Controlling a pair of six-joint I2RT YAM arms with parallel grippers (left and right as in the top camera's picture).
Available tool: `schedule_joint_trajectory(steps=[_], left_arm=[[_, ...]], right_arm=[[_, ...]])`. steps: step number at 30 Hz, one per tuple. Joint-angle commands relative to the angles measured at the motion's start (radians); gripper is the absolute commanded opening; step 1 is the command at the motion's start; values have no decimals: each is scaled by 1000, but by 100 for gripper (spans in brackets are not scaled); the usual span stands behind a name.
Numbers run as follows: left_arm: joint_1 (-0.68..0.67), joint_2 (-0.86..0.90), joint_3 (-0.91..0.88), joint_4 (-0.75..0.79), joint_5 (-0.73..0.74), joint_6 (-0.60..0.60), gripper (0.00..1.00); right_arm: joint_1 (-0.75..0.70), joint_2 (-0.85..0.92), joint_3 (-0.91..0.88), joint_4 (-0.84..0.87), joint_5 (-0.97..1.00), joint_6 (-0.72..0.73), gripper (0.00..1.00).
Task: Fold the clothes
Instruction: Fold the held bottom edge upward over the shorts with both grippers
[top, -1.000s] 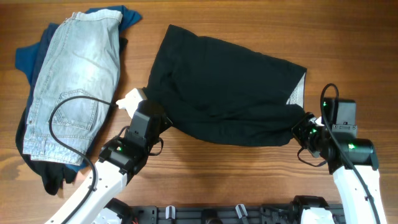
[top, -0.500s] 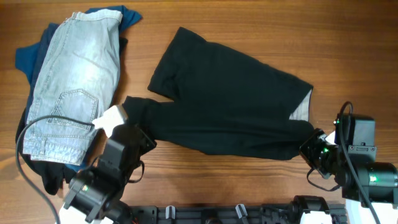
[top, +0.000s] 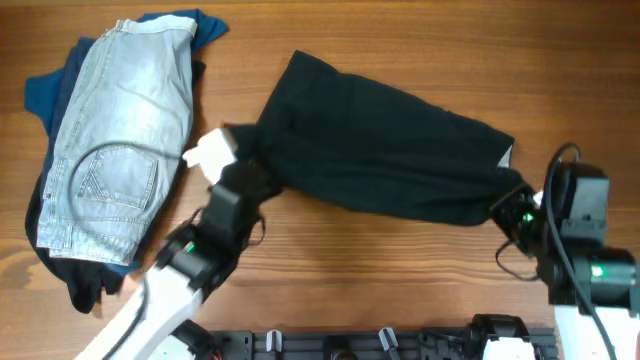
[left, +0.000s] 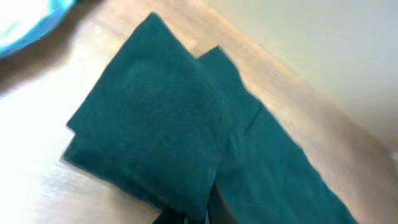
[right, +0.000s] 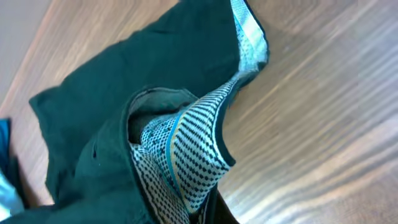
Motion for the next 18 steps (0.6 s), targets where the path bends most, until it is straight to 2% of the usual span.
schedule_joint_trajectory(steps=[1, 3, 8, 12, 18], left_arm=[[-2, 184, 11, 175, -38, 35, 4], [-2, 261, 11, 282, -38, 37, 4], [-2, 340, 11, 485, -42, 156, 4], [0, 341, 11, 554, -138, 163, 4], [48, 374, 11, 613, -145, 163, 4]], right_arm=[[-8, 78, 16, 61, 71, 11, 4], [-8, 137, 16, 94, 79, 12, 4], [-8, 294, 16, 182, 96, 10, 4], [-8, 401, 16, 269, 96, 7, 4], [-44, 515, 16, 369, 94, -19, 4]])
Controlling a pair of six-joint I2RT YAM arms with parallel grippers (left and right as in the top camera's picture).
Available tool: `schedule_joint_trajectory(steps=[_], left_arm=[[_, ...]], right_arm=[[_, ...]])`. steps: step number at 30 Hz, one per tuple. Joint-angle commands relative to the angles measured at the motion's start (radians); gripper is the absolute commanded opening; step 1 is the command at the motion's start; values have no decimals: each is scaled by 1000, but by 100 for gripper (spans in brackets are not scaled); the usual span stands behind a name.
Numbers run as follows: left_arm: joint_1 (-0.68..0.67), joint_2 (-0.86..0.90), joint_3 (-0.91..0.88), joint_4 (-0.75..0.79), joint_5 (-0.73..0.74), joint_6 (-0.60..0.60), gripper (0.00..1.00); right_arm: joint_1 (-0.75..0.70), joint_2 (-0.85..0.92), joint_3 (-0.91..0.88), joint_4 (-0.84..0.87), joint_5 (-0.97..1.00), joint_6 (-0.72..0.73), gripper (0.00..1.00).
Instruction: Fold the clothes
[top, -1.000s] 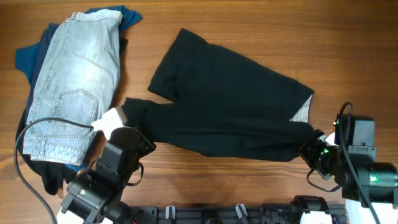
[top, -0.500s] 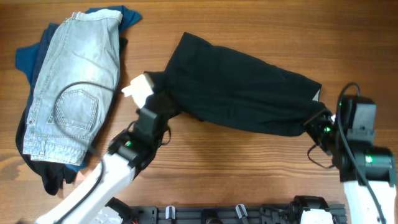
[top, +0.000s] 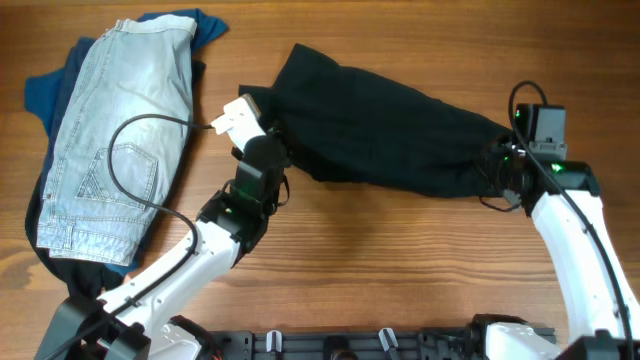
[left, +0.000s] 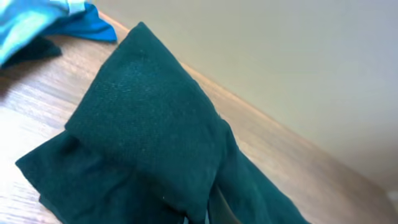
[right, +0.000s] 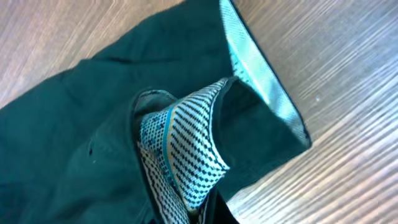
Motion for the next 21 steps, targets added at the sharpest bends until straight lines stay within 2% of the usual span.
schedule_joint_trajectory(steps=[1, 9, 14, 15, 16, 17, 18, 19, 20, 21], left_arm=[[41, 47, 10, 52, -57, 28, 4], [53, 204, 15, 282, -55, 31, 4], [53, 313, 95, 308, -55, 31, 4], [57, 347, 133, 312, -55, 31, 27], [61, 366, 157, 312, -55, 31, 44], [68, 384, 185, 312, -55, 32, 88], [75, 393, 218, 312, -54, 71, 99], [79, 394, 242, 312, -54, 139, 100], [82, 393, 268, 314, -54, 223, 99], [81, 393, 287, 312, -54, 283, 99]], right_arm=[[-47, 55, 16, 35, 25, -21, 4], [-135, 132, 14, 183, -63, -147, 4], [-135, 236, 14, 299, -80, -152, 4], [-135, 267, 14, 347, -80, -152, 4], [-135, 286, 14, 383, -80, -152, 4], [-135, 299, 14, 428, -82, -161, 8], [-135, 305, 14, 483, -105, -201, 32], [-135, 300, 17, 536, -139, -254, 63], [-135, 294, 22, 559, -160, -286, 87], [-135, 286, 30, 568, -180, -311, 97]])
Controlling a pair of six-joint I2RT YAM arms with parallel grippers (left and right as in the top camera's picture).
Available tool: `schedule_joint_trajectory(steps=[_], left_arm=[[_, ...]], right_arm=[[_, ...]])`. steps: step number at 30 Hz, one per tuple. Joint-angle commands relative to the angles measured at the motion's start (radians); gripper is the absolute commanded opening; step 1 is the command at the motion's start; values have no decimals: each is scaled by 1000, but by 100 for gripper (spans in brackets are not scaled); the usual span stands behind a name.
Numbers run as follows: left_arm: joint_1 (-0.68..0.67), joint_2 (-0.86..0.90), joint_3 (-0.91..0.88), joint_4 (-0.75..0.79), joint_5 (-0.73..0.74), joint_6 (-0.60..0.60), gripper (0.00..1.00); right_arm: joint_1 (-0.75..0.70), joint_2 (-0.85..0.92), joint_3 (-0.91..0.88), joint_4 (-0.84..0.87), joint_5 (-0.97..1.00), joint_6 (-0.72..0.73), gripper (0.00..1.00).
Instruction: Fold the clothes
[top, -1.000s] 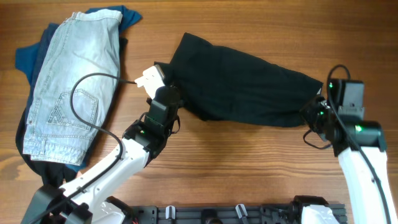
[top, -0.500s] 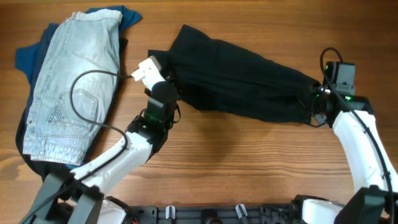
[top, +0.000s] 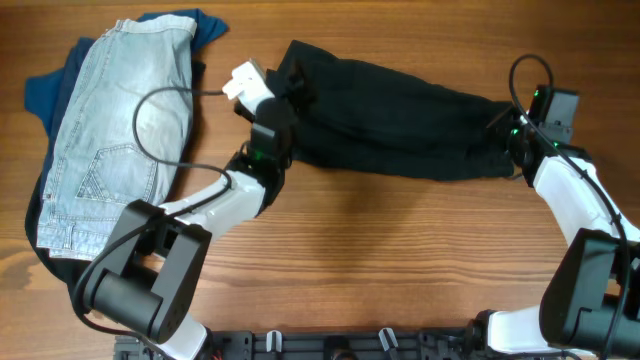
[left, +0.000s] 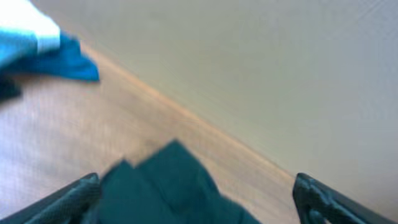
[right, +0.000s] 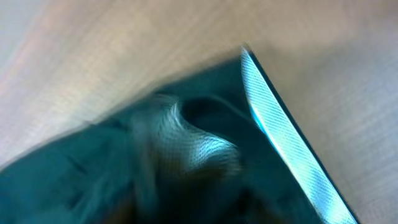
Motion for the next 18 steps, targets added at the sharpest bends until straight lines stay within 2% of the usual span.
schedule_joint_trajectory(steps=[1, 4, 6, 10, 13, 15, 17, 18], left_arm=[[9, 4, 94, 2, -29, 265, 100], [0, -24, 133, -93, 10, 346, 100], [-1, -51, 139, -179, 45, 346, 100], [-1, -166, 139, -463, 85, 345, 100], [-1, -245, 139, -608, 156, 345, 100], [-1, -296, 139, -689, 207, 345, 100], [-1, -335, 139, -766, 212, 337, 100], [-1, -346, 139, -799, 212, 337, 100]], right_arm=[[-5, -18, 43, 35, -74, -140, 100], [-5, -50, 104, -42, -100, -204, 99], [-4, -68, 135, -90, -132, -256, 100], [-4, -134, 197, -253, -209, -350, 99], [5, -179, 222, -344, -328, -423, 98], [38, -188, 222, -394, -387, -472, 91], [118, -175, 216, -425, -369, -518, 80], [164, -160, 213, -422, -356, -525, 68]])
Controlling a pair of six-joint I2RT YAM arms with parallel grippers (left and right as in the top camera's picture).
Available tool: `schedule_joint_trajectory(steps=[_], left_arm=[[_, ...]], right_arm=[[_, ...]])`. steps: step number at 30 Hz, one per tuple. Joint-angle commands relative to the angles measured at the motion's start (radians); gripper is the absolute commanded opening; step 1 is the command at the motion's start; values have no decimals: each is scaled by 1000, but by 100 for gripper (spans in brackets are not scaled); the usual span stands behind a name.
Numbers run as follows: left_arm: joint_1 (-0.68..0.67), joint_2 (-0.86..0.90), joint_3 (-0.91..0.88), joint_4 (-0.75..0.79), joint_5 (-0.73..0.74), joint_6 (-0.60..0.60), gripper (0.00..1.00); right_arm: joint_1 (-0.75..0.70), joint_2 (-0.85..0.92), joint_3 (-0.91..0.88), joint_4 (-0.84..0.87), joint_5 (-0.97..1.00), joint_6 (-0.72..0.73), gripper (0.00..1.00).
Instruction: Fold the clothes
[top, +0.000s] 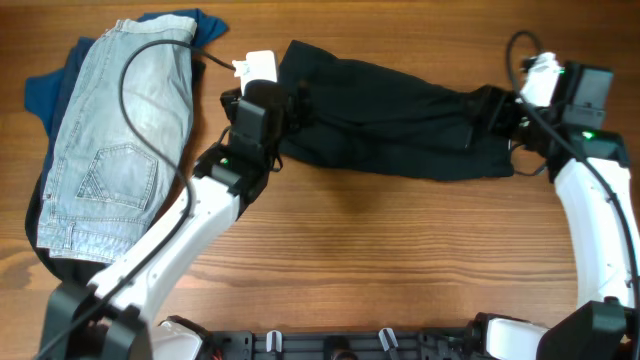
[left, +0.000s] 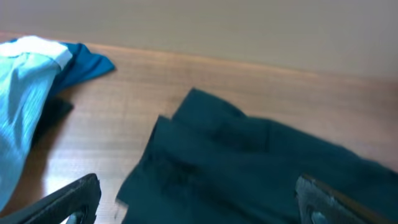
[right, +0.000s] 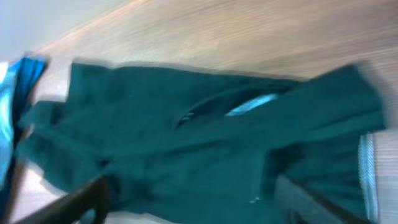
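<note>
A black garment (top: 390, 115), folded into a long band, lies flat across the far middle of the table. Its dark cloth fills the left wrist view (left: 249, 168) and the right wrist view (right: 211, 137), where a pale lining strip shows. My left gripper (top: 293, 108) hovers open over the band's left end, its fingers (left: 71, 199) spread wide with nothing between them. Over the right end hangs my right gripper (top: 490, 108), also open and empty, its fingers (right: 78, 202) wide apart.
At the far left lies a pile of clothes: light denim shorts (top: 120, 140) on top of a blue shirt (top: 45, 90) and dark items. Bare wooden tabletop (top: 400, 260) takes up the near half.
My right gripper, then close against the garment's lining, is now open and drawn back above the right end. The left gripper, open then too, now sits higher over the left end. The garment lies still.
Both grippers were first shut on the two ends of the black garment, low in the middle of the table. They then held it farther back. Later the left gripper was open at the far side. Now the garment lies there with both grippers open.
</note>
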Motion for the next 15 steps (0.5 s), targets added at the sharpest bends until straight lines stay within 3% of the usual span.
schedule_joint_trajectory(steps=[1, 3, 5, 15], left_arm=[[-3, -54, 6, -84, 49, 11, 100], [-2, -53, 5, -137, 49, 4, 100], [-2, -53, 5, -172, 49, -25, 100], [-2, -48, 5, -191, 45, -42, 100]], right_arm=[[140, 36, 6, -3, -40, -98, 55], [231, 93, 6, 26, -10, -98, 24], [287, 148, 6, 64, -8, -97, 6], [403, 399, 6, 111, -11, -75, 4]])
